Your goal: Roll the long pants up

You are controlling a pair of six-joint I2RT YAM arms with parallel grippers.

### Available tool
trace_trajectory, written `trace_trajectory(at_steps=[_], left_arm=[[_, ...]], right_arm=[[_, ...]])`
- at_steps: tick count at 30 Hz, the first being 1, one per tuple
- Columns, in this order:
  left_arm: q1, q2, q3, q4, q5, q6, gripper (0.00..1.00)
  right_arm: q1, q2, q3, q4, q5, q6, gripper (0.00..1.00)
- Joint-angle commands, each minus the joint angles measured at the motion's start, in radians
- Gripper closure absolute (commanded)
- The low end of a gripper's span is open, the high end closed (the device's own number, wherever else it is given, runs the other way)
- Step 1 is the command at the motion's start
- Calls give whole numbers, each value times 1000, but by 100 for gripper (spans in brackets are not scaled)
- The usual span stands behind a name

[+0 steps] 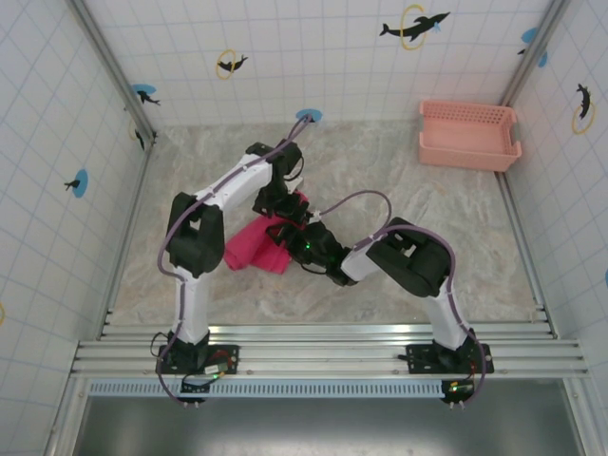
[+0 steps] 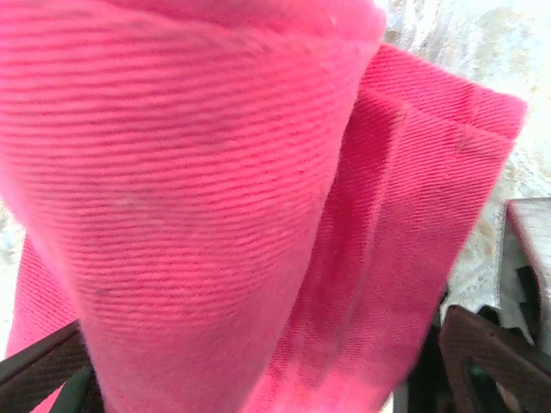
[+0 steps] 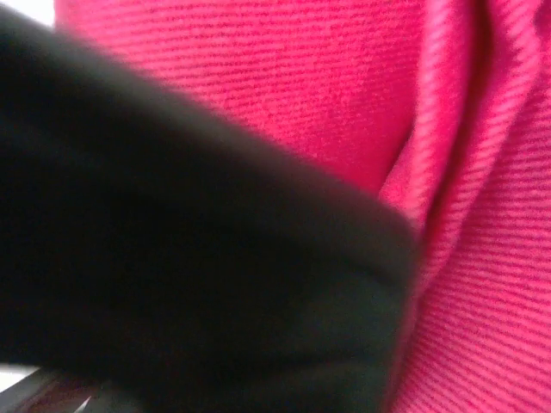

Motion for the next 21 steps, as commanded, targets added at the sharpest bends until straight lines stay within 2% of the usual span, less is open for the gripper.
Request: trace_trajectory(at_steps=[1,6,11,18,20,21], left_arm=[[-56,37,-126,115,328,-85,3],[-53,-20,-221,290,438,-241,3],[-49,-50,-225,283,384,-273,2],[-45,-70,-283,395,458,-363,3],[-48,-92,-300,417,465,-386,3],[-51,-105,-303,417,462,-389,2]], right_arm=[[-5,72,-21,-136,-30,-75,7],[6,89,-5,-85,-38,-78,3],[9,98,-27,-8,-31,-57,0],[16,152,12,0,-44,19,1],[18,144,7,-15,-18,25,7],[17,139,10,-32,-12,25,14]])
